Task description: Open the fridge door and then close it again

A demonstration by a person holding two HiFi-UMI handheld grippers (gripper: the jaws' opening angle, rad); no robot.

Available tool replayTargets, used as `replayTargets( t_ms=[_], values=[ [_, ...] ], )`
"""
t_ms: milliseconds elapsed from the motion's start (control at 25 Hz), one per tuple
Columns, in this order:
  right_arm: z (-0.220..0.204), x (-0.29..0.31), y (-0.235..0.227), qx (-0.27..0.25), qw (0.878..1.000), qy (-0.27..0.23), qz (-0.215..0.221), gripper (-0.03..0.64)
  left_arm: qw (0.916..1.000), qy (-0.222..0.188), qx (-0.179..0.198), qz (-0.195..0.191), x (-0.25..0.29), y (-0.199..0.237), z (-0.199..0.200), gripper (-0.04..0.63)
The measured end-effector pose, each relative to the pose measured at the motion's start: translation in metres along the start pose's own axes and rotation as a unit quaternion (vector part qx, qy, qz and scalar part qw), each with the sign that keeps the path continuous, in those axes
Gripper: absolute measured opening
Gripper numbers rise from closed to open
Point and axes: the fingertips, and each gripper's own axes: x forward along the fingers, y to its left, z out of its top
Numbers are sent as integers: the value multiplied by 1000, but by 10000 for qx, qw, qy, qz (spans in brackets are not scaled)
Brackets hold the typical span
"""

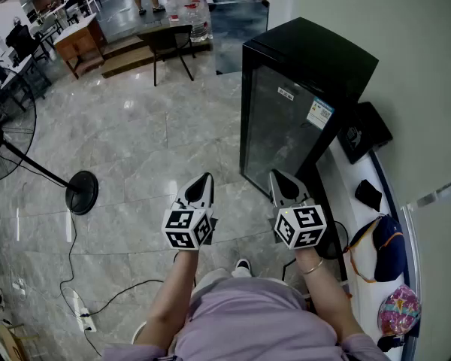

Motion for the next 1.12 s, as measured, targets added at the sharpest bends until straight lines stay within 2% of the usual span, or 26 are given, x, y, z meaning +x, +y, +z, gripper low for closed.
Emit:
replayTargets(
  t_ms=[240, 440, 640, 920, 1120],
  values=[
    [9, -5, -9, -167, 9997, -168, 12, 2, 9999, -40, -74, 89, 4, -6, -1, 2],
    [10, 1, -10, -70, 9997, -220, 26, 0, 9999, -4, -26, 155, 4, 0, -1, 3],
    [3, 16, -10, -21, 9999, -70, 81, 43, 9997, -54, -170, 195, 11, 14, 0, 15],
    [-2, 72, 0, -66, 9998, 97, 155, 109, 9996, -9, -215, 183, 39, 57, 0, 70],
    [-4, 135, 11, -13, 9995, 232, 196, 147, 9995, 9, -248, 205, 66, 111, 12, 86]
  ],
)
